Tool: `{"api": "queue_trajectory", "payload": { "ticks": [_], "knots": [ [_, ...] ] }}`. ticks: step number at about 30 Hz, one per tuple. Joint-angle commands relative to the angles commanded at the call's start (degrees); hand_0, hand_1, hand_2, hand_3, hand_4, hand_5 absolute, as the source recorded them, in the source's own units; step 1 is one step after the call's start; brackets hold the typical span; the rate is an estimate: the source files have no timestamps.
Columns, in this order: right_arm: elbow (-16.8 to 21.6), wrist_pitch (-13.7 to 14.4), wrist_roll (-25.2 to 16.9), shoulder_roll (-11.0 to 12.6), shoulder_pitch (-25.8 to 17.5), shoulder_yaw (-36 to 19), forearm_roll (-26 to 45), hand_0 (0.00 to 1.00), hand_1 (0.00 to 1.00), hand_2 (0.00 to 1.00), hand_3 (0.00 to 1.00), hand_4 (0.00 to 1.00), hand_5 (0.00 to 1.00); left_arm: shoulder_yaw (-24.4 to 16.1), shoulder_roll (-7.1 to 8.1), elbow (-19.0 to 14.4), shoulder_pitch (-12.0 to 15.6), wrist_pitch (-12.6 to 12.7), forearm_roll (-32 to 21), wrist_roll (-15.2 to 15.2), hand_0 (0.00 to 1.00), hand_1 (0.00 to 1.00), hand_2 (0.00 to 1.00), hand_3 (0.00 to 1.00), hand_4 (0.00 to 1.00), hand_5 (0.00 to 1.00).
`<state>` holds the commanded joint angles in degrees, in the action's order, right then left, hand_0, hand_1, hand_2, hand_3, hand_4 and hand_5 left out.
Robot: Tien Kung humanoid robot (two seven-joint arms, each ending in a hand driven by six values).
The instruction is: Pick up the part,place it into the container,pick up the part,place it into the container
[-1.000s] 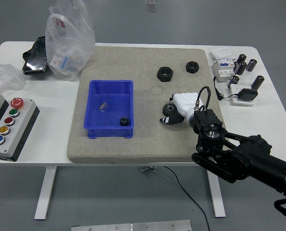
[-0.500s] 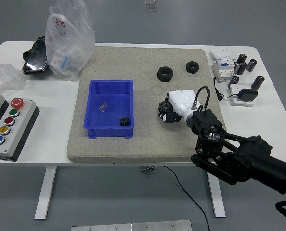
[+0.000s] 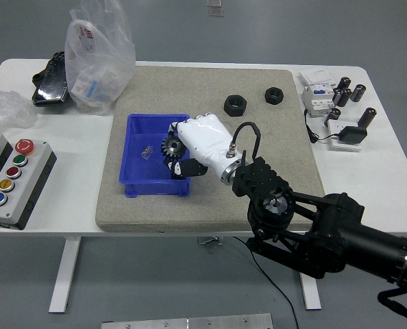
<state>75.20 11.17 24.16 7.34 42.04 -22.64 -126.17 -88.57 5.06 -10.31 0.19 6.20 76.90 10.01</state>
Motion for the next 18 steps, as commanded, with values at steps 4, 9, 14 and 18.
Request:
{"api": "queue_trajectory", "payload": {
  "ticks": [4,9,14,18],
  "knots": [
    [-0.07,0.67,-1.1,-0.51,-0.24,0.47,-0.81,0.623,0.637,0.62,0.62,0.179,0.083,-0.26,-0.05,0.0,0.01,0.02,0.44,0.22,0.664,0.577,0.573,0.646,0.759,0.38],
    [-0.48,1.99,-1.03,-0.86,-0.36,0.88,-0.55,0.67,0.694,0.693,0.645,0.207,0.275,0.19,-0.1,0.0,-0.06,-0.18,0.14,-0.02,0.663,0.577,0.573,0.647,0.758,0.38],
    [-1.72,2.79,-1.33,-1.01,-0.56,0.71,0.75,0.688,0.749,0.766,0.681,0.347,0.284,0.64,-0.12,0.0,-0.3,-0.41,-0.29,-0.47,0.664,0.577,0.574,0.65,0.759,0.379],
    [-2.88,2.84,-1.15,-1.04,-0.8,0.75,1.35,0.688,0.756,0.772,0.69,0.406,0.315,0.66,-0.08,0.0,-0.3,-0.42,-0.29,-0.43,0.663,0.577,0.573,0.649,0.76,0.383]
  ]
}}
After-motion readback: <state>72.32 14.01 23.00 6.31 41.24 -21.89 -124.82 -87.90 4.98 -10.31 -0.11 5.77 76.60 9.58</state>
